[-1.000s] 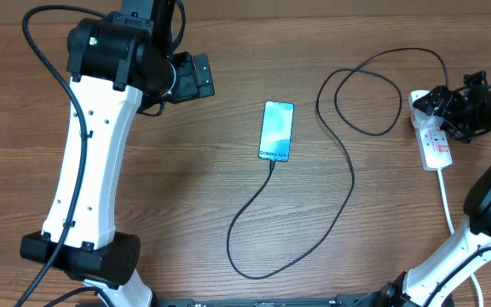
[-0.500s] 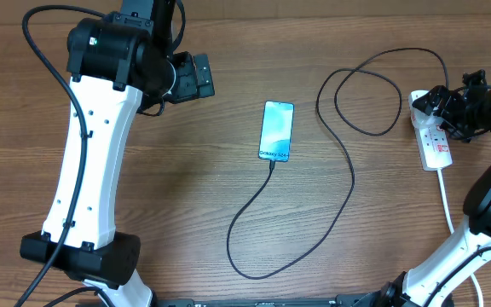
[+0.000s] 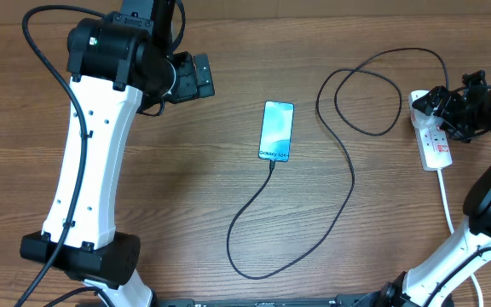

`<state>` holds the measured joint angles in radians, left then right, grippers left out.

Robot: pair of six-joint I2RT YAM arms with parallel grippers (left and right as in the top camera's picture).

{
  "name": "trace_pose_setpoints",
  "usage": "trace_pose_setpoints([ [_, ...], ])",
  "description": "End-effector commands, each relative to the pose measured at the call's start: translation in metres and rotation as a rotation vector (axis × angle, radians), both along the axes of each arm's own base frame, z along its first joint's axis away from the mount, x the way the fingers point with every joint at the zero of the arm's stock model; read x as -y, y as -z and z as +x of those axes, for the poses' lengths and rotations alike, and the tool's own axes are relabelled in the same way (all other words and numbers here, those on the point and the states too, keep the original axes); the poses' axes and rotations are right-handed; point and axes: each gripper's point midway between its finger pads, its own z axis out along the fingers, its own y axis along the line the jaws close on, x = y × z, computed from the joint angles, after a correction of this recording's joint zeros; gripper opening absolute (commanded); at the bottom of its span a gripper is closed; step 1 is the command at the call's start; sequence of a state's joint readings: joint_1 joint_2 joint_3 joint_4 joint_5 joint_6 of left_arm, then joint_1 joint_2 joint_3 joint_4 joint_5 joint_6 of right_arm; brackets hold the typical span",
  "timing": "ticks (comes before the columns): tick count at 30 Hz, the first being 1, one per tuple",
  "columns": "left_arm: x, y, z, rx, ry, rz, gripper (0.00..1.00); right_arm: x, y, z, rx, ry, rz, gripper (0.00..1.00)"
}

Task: Plug charger to phone and switch on socket

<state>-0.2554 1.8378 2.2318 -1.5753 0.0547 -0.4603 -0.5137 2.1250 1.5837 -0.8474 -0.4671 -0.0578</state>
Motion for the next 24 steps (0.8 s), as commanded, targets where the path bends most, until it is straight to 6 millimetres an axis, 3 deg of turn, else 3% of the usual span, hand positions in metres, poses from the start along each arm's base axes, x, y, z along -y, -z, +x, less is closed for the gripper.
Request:
trace_pose_setpoints([
  [1,-0.002,0.001,0.002,0.004,0.013,0.020,1.00,-0.043,0.030,-0.019,-0.112,-0.033,0.139,1.00],
  [24,-0.002,0.001,0.002,0.004,0.013,0.020,1.00,-0.053,0.026,-0.021,-0.104,-0.057,0.193,1.00],
])
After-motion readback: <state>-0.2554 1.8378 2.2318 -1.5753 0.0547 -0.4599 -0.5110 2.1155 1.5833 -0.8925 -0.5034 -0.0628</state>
